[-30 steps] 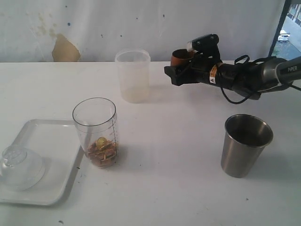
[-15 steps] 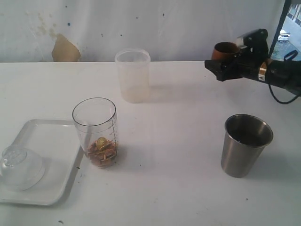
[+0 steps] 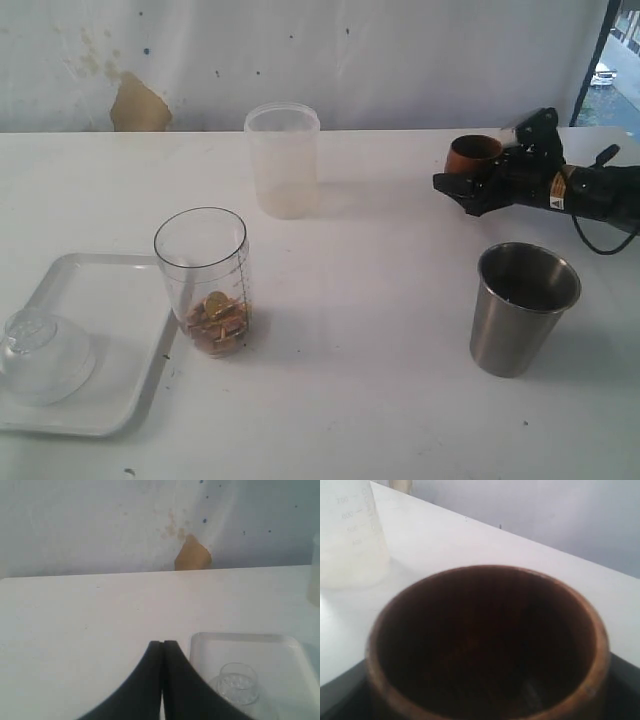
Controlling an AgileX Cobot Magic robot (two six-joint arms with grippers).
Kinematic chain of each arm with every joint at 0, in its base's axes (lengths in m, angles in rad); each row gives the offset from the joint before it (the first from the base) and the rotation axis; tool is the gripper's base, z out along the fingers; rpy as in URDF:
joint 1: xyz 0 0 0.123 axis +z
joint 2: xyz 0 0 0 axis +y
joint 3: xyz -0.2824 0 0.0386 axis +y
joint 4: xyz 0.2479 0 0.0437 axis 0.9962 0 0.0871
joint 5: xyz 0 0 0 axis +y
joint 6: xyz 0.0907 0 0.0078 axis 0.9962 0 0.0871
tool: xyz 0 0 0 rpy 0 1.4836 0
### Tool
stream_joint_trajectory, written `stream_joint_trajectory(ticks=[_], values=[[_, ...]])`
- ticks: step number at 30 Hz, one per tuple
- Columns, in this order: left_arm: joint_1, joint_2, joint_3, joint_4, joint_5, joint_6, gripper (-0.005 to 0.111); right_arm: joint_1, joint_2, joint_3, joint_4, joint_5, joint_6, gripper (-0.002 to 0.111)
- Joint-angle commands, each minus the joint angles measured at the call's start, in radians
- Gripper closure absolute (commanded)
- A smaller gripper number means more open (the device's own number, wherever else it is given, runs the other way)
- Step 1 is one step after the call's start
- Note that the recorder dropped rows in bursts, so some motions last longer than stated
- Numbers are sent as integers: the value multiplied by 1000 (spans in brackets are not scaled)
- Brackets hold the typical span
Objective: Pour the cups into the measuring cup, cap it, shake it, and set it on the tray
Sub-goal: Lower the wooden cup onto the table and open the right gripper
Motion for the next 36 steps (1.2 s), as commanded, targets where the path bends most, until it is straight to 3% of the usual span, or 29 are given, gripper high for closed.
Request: stream_joint_trajectory(ticks=[1, 36], values=[[-5, -4, 3, -7, -5, 0, 107, 27, 17, -4, -12, -23, 1, 108], [-5, -4, 3, -7, -5, 0, 107, 62, 71, -15, -44, -111, -36, 108]])
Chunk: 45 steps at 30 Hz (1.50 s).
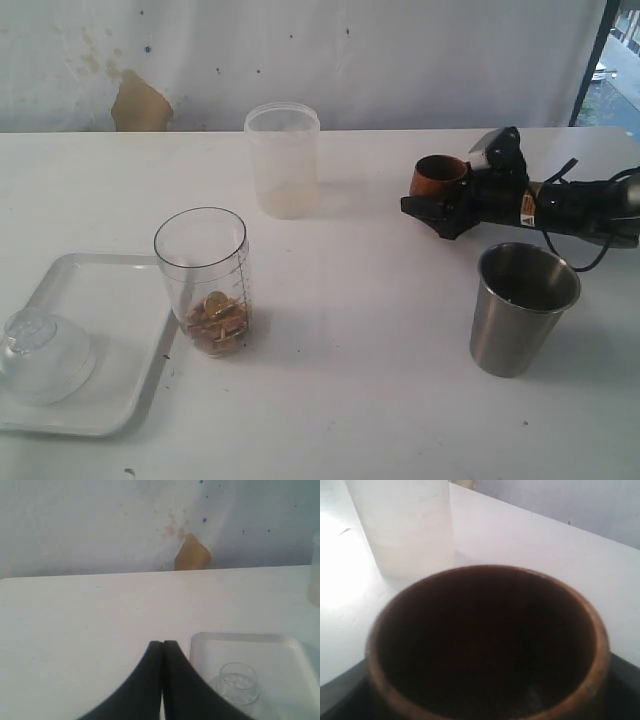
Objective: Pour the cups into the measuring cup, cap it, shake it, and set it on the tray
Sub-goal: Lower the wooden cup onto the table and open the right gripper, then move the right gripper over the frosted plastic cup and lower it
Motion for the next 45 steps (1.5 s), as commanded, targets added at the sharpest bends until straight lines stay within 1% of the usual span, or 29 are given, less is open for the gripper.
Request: stream_joint_trajectory(ticks=[1, 5, 7, 11, 12, 13, 15, 24, 30, 36, 38, 40, 41, 43, 45], values=[[-5, -4, 3, -7, -5, 0, 107, 0, 15, -5, 19, -21, -10, 108], [-5, -4, 3, -7, -5, 0, 107, 0, 15, -5, 63, -21, -10, 108], [-5, -4, 3, -7, -5, 0, 107, 0, 15, -5, 63, -19, -10, 100], [-5, -4, 3, -7, -5, 0, 107, 0, 15, -7, 70, -20, 13, 49], [-5, -4, 3, -7, -5, 0, 107, 0, 15, -7, 77, -20, 23, 39], [-5, -4, 3, -7, -5, 0, 107, 0, 15, -7, 85, -20, 31, 31], [-5, -4, 3, -7, -5, 0, 107, 0, 15, -7, 92, -20, 46, 25], [-5, -4, 3, -7, -5, 0, 107, 0, -12, -7, 76, -41, 46, 24], [-5, -4, 3, -7, -5, 0, 107, -4, -101, -7, 70, -19, 79, 24], [-5, -4, 3, -7, -5, 0, 107, -4, -214, -7, 29, -8, 157, 24], [-5, -4, 3, -7, -5, 0, 107, -4, -254, -7, 14, 4, 216, 24], [-5, -4, 3, -7, -5, 0, 107, -4, -302, -7, 5, 56, 316, 24], [-5, -4, 3, -7, -5, 0, 107, -4, -328, -7, -5, 104, 393, 25], [-5, -4, 3, -7, -5, 0, 107, 21, -386, -11, -63, 260, 605, 31], [-5, -4, 3, -7, -5, 0, 107, 63, -435, -31, -194, 418, 772, 37]])
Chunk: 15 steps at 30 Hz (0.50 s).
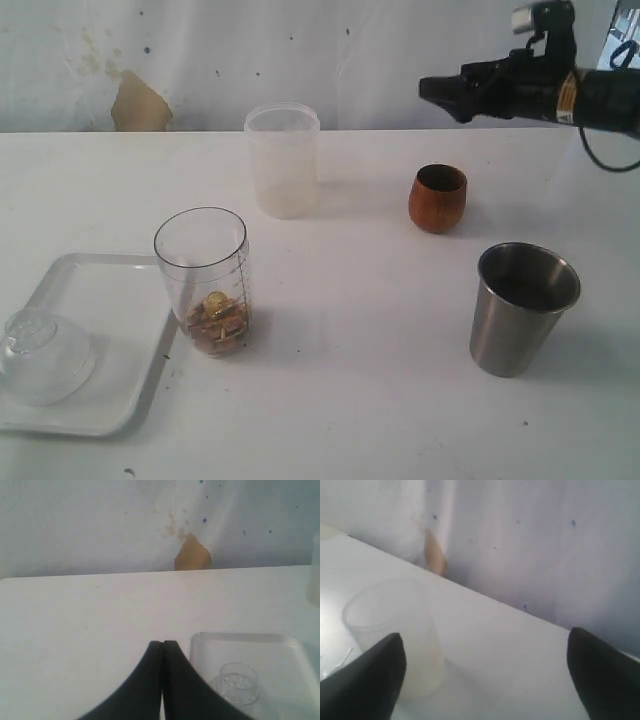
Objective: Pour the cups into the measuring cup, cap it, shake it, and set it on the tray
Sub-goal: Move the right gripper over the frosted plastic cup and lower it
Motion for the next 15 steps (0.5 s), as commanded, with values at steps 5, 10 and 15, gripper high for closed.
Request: stream_joint_trajectory(ticks=[5, 10, 15], values=[[-5, -4, 3, -7, -5, 0, 107, 188, -138, -122, -392, 336, 746, 42], [-5, -4, 3, -7, -5, 0, 107, 269, -79, -222, -392, 373, 941, 42], [-5, -4, 3, -7, -5, 0, 107, 309, -24, -249, -392, 363, 828, 42]])
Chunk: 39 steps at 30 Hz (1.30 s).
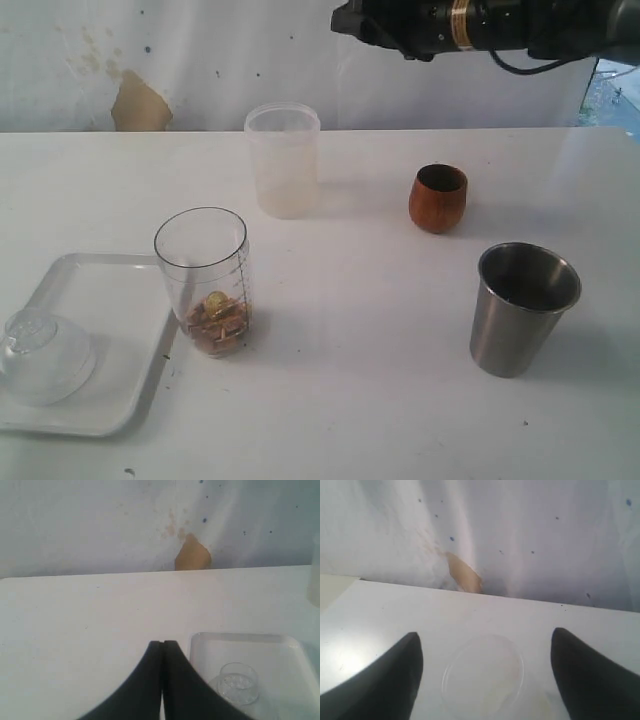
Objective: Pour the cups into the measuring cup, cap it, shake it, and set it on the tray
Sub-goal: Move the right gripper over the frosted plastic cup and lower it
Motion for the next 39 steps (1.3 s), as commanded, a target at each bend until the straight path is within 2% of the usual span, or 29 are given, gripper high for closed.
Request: stream_joint_trajectory(ticks=[1, 7, 14, 31, 39], values=[[-5, -4, 3, -7, -5, 0, 107, 30, 54, -14, -10, 8, -58, 42], [-5, -4, 3, -7, -5, 0, 107, 69, 132, -14, -10, 70, -141, 42], [-5, -4, 3, -7, -5, 0, 107, 86, 184, -16, -10, 194, -141, 42], [-5, -4, 3, -7, -5, 0, 107, 132, 252, -114, -9, 173, -145, 42], [-5, -4, 3, -7, -5, 0, 107, 139, 285, -114, -10, 182, -145, 52]])
